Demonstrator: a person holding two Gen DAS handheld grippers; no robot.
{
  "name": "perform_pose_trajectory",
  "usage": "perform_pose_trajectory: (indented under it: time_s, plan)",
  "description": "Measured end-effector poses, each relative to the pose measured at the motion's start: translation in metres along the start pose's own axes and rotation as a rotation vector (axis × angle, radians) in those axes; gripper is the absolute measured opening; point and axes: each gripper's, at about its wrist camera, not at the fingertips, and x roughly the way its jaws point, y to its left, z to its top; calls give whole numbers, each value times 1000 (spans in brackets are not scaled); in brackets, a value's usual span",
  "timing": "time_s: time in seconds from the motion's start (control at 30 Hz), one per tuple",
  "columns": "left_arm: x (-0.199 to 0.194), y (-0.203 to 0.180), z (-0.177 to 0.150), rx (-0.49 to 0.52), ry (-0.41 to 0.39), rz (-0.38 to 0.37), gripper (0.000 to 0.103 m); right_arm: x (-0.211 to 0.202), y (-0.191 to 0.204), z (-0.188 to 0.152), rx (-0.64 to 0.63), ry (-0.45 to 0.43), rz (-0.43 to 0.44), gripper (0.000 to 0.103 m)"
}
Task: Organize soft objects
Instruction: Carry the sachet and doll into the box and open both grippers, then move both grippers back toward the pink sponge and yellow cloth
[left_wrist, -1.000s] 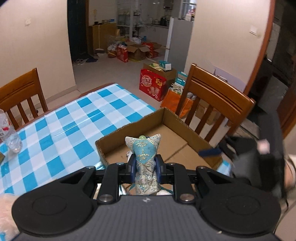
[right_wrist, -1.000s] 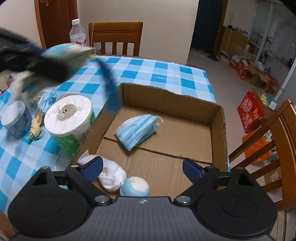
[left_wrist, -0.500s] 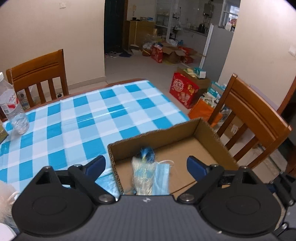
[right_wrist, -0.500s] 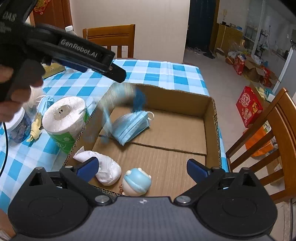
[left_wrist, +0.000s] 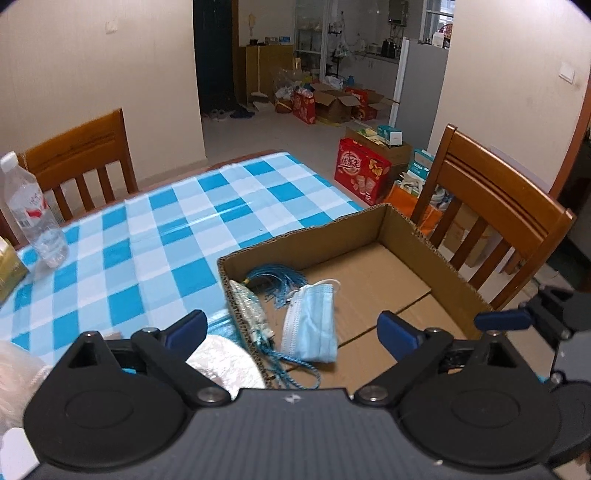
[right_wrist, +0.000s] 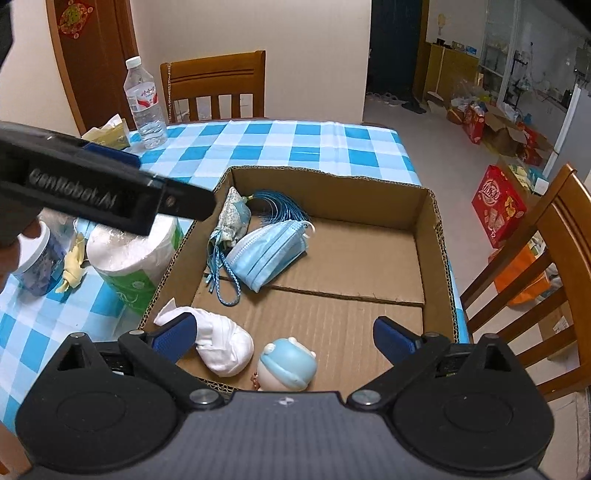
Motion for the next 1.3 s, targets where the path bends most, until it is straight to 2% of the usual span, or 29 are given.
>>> perform_pose_trajectory:
  time_s: [0.27,0.53,0.7,0.93,1.13,1.3]
  plan:
    - [-26,4,-23,106,-23,30,99,-1,14,-4,4,-17,-33,103]
    - [-55,35,-58,132,-1,-25,99,-4,42,-6,34,-11,-79,103]
    - [-75,66,-84,127,32,-28,99,-8,72,-10,71,4,-129,103]
    - [-98,111,-120,166,45,4,99,-10,124,-20,119,45,-143,103]
    - [-110,145,-143,142,74,20,99,-4,178,-23,56,73,-132,103]
    - [-114,163,-158,95,88,56,99,10,212,-20,-9,101,-75,102]
